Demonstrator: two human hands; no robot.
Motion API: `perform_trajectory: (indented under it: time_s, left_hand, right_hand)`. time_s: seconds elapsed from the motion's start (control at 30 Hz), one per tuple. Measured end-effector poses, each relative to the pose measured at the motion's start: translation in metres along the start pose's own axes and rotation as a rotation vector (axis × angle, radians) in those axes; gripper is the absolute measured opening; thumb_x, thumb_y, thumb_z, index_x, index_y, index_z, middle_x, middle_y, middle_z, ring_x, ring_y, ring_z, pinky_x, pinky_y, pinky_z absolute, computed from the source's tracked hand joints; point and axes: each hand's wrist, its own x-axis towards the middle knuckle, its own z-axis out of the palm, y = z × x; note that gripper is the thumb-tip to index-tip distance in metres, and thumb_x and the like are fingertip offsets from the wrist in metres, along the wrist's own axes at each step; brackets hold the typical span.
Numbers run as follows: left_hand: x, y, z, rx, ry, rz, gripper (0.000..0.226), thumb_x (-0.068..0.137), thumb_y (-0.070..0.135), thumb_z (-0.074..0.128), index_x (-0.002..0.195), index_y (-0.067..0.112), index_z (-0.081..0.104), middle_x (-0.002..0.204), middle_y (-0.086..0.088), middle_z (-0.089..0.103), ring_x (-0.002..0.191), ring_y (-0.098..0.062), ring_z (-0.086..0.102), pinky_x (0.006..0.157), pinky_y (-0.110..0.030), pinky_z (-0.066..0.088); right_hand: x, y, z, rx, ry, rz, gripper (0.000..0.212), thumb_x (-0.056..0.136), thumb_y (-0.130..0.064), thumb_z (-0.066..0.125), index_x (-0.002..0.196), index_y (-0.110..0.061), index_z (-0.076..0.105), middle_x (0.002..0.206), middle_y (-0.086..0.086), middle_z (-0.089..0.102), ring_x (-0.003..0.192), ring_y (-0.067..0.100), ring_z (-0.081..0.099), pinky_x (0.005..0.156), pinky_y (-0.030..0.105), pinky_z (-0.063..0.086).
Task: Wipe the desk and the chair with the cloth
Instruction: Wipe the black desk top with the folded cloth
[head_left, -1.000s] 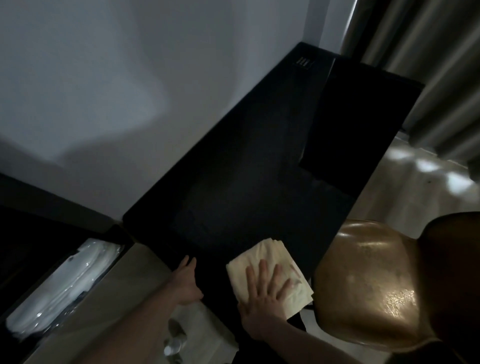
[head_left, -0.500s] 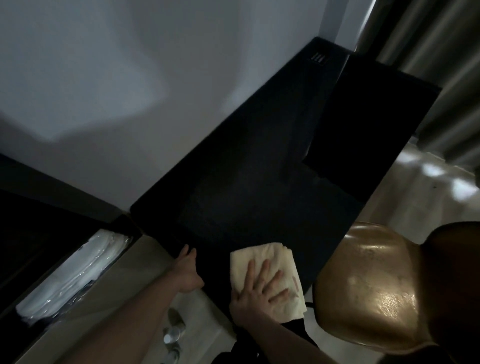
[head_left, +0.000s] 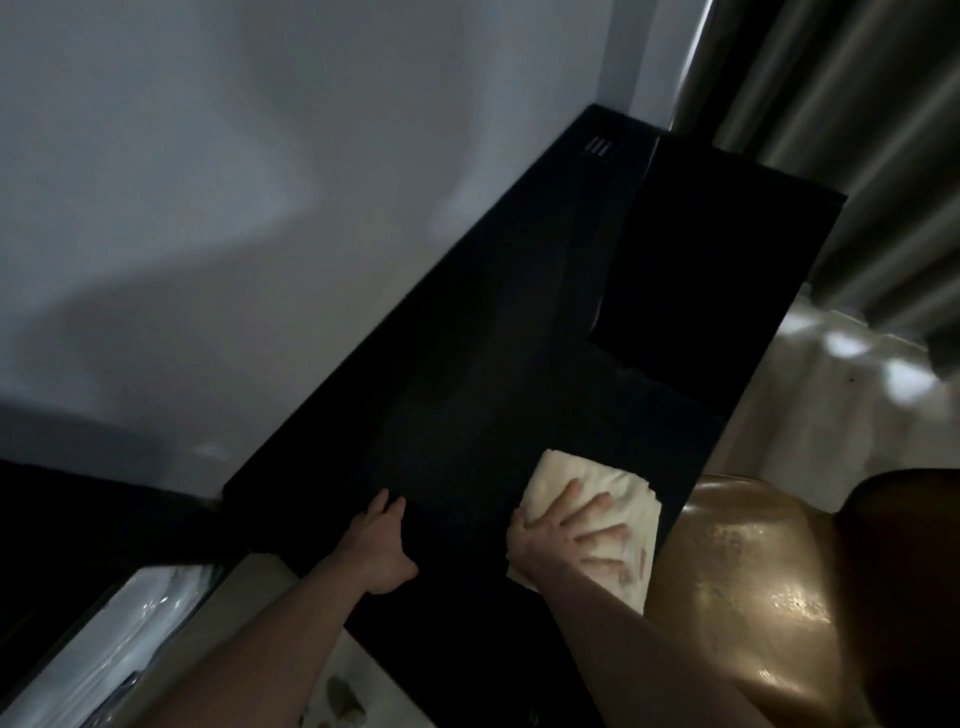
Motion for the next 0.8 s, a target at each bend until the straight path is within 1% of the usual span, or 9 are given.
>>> perform_trajectory:
  time_s: [0.13, 0.27, 0.47, 0.6, 0.73, 0.8]
  left_hand:
    - [0.028, 0.038, -0.026, 0.016, -0.016, 0.036, 0.109, 0.090, 0.036, 0.075, 0.169, 0.023, 0.001, 0.175, -0.001, -0.014, 0.160, -0.034, 0.009, 0.128, -0.039, 0.022]
    - [0.063, 0.076, -0.057, 0.039, 0.003, 0.047, 0.109, 0.089, 0.038, 0.077, 0.169, 0.026, 0.004, 0.175, 0.000, -0.013, 0.161, -0.033, 0.004, 0.129, -0.045, 0.021]
    - [0.119, 0.129, -0.105, 0.063, 0.036, 0.072, 0.108, 0.089, 0.036, 0.077, 0.168, 0.029, 0.004, 0.174, 0.001, -0.014, 0.161, -0.033, -0.001, 0.130, -0.047, 0.018]
    - [0.155, 0.158, -0.135, 0.077, 0.089, 0.083, 0.109, 0.089, 0.037, 0.077, 0.168, 0.029, 0.003, 0.174, 0.000, -0.016, 0.161, -0.033, -0.003, 0.129, -0.048, 0.019]
    - [0.187, 0.184, -0.160, 0.091, 0.125, 0.101, 0.112, 0.090, 0.043, 0.078, 0.168, 0.031, -0.003, 0.173, 0.000, -0.020, 0.160, -0.035, -0.008, 0.128, -0.051, 0.018]
    - [0.205, 0.195, -0.170, 0.090, 0.128, 0.105, 0.117, 0.089, 0.047, 0.079, 0.167, 0.034, -0.007, 0.172, 0.001, -0.024, 0.160, -0.035, -0.011, 0.128, -0.054, 0.018]
  right_hand:
    - [0.027, 0.000, -0.036, -0.034, 0.044, -0.051, 0.102, 0.098, -0.074, 0.029, 0.154, -0.027, -0.042, 0.151, 0.017, -0.059, 0.138, 0.059, -0.047, 0.107, 0.087, -0.012]
    - [0.059, -0.014, -0.082, 0.005, 0.079, -0.067, 0.100, 0.098, -0.072, 0.029, 0.156, -0.027, -0.040, 0.151, 0.015, -0.059, 0.137, 0.058, -0.049, 0.107, 0.086, -0.015]
    - [0.102, -0.051, -0.140, 0.084, 0.115, 0.003, 0.102, 0.098, -0.073, 0.029, 0.153, -0.026, -0.042, 0.149, 0.018, -0.060, 0.138, 0.060, -0.046, 0.107, 0.087, -0.014]
    - [0.132, -0.079, -0.178, 0.142, 0.154, 0.042, 0.101, 0.099, -0.073, 0.030, 0.156, -0.025, -0.039, 0.151, 0.019, -0.058, 0.139, 0.061, -0.045, 0.108, 0.087, -0.014]
    - [0.167, -0.100, -0.216, 0.073, 0.225, 0.001, 0.101, 0.098, -0.072, 0.030, 0.158, -0.023, -0.035, 0.153, 0.021, -0.055, 0.139, 0.062, -0.043, 0.106, 0.089, -0.012]
    - [0.187, -0.109, -0.236, 0.006, 0.254, -0.038, 0.100, 0.098, -0.071, 0.030, 0.160, -0.024, -0.033, 0.156, 0.021, -0.052, 0.139, 0.062, -0.043, 0.104, 0.090, -0.014]
